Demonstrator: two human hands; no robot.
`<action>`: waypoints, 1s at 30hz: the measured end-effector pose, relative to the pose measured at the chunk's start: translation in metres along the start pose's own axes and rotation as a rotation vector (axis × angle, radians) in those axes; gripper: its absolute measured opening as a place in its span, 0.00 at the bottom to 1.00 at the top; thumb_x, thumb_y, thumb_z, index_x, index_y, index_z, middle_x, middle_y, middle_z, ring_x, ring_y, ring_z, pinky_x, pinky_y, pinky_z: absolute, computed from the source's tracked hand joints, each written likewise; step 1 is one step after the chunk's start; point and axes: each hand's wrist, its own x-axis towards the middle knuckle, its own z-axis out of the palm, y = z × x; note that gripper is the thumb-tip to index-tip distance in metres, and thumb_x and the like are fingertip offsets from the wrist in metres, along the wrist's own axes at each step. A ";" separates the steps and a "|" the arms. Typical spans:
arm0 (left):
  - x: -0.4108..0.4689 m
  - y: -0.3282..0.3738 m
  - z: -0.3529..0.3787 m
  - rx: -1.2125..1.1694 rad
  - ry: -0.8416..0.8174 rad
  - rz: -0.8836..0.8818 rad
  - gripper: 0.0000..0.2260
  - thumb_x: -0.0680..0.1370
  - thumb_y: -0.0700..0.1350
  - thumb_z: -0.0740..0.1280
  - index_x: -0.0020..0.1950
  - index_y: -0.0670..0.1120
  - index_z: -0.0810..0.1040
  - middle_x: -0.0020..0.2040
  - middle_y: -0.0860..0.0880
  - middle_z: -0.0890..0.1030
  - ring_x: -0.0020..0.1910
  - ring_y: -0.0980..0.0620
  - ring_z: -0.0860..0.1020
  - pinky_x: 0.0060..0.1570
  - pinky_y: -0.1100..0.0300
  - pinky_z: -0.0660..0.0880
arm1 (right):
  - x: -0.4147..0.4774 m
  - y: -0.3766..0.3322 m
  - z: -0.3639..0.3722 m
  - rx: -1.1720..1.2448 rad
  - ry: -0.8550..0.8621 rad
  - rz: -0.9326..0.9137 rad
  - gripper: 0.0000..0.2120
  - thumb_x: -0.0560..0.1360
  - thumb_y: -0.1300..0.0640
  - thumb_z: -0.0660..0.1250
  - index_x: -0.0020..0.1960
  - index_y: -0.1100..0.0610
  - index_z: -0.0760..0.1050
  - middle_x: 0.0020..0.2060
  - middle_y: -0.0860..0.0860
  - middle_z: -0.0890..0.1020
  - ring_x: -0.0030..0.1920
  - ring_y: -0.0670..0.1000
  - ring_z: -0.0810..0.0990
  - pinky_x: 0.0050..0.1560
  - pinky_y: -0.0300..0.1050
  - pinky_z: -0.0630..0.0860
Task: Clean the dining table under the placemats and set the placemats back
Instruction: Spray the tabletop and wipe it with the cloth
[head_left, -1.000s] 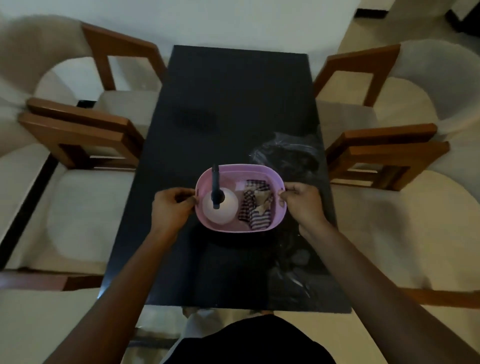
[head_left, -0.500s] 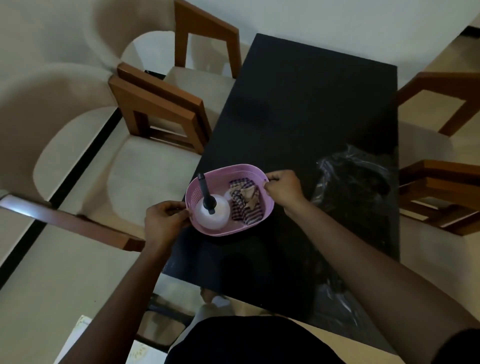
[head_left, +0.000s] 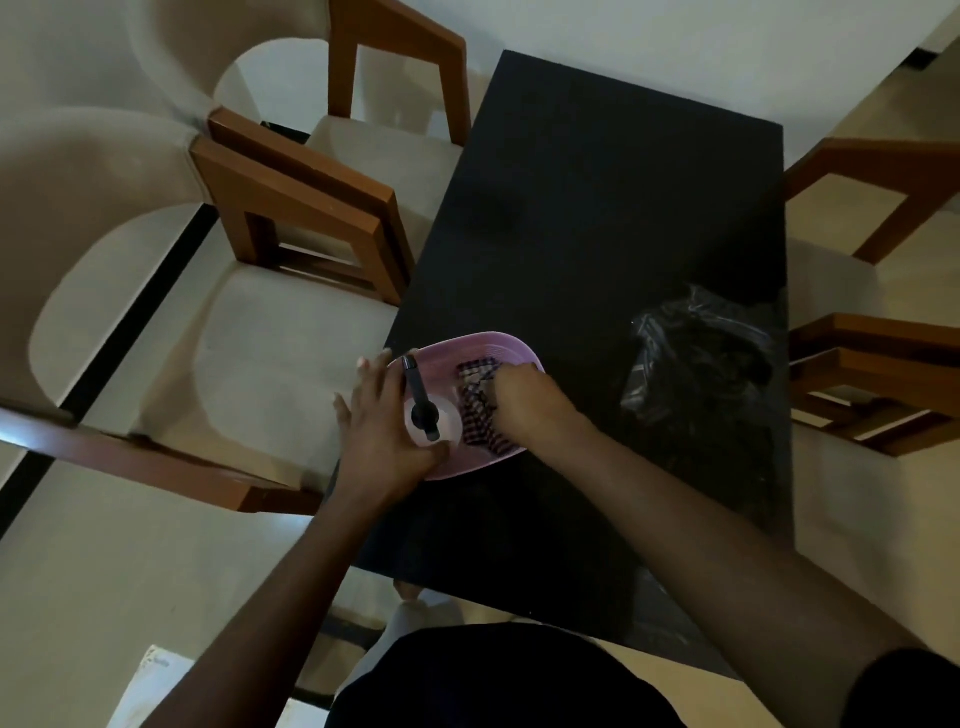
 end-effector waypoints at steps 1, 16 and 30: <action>0.004 0.002 0.004 -0.020 -0.013 -0.001 0.53 0.69 0.57 0.81 0.85 0.52 0.54 0.86 0.47 0.55 0.86 0.45 0.49 0.81 0.34 0.45 | 0.007 -0.005 0.002 -0.014 -0.051 0.034 0.08 0.80 0.58 0.69 0.58 0.55 0.78 0.50 0.51 0.81 0.45 0.50 0.78 0.47 0.46 0.77; 0.027 -0.003 0.012 -0.066 0.048 0.180 0.39 0.75 0.66 0.73 0.80 0.51 0.67 0.82 0.49 0.68 0.85 0.46 0.53 0.80 0.31 0.46 | 0.024 -0.013 0.035 0.315 0.142 0.188 0.08 0.82 0.58 0.65 0.45 0.51 0.74 0.42 0.46 0.76 0.52 0.51 0.81 0.55 0.46 0.77; 0.003 0.151 0.000 -0.611 0.020 0.493 0.12 0.82 0.40 0.71 0.63 0.40 0.74 0.55 0.48 0.81 0.53 0.53 0.83 0.58 0.59 0.79 | -0.070 0.128 -0.083 1.564 0.206 0.212 0.07 0.69 0.61 0.68 0.45 0.56 0.82 0.43 0.56 0.84 0.49 0.59 0.81 0.55 0.54 0.78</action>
